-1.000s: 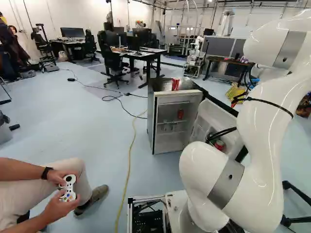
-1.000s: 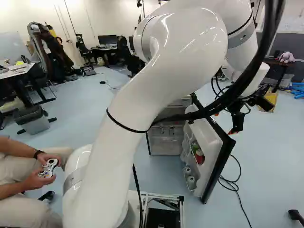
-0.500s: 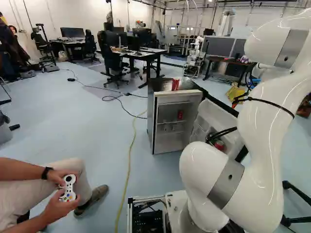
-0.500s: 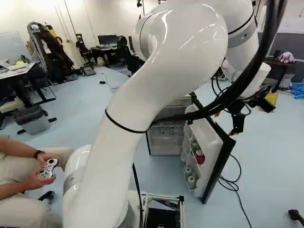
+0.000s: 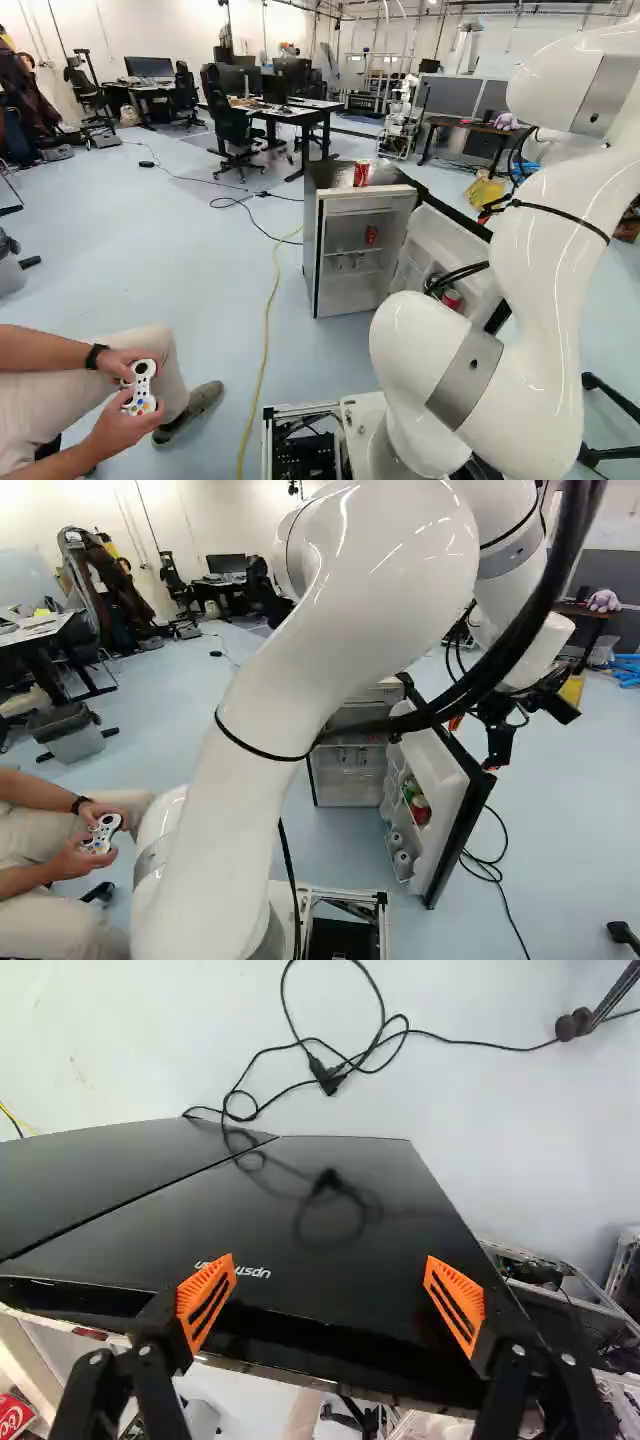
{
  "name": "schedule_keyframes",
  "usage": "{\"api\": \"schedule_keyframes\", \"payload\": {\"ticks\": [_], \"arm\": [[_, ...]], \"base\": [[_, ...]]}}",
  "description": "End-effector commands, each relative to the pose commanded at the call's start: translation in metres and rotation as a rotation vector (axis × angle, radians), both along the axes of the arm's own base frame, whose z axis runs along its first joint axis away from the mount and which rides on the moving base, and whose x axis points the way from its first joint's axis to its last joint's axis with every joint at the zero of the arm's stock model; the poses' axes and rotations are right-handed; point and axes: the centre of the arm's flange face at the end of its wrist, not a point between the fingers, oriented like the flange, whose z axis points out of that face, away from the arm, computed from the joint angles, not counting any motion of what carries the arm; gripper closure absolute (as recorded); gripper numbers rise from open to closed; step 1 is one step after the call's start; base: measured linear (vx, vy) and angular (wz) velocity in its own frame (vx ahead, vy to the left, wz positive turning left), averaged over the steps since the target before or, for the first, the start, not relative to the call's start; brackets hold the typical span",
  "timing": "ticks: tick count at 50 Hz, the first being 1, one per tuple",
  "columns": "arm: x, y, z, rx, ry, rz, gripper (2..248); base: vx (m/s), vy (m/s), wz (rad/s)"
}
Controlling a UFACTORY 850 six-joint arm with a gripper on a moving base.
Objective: Grab a drink from the fridge
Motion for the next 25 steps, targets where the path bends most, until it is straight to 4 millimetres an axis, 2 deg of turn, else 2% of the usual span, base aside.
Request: {"api": "schedule_keyframes", "payload": {"ticks": [25], "arm": [[-0.017, 0.017, 0.000, 0.091, 0.047, 0.006, 3]], "base": [[0.000, 0.000, 0.000]]}}
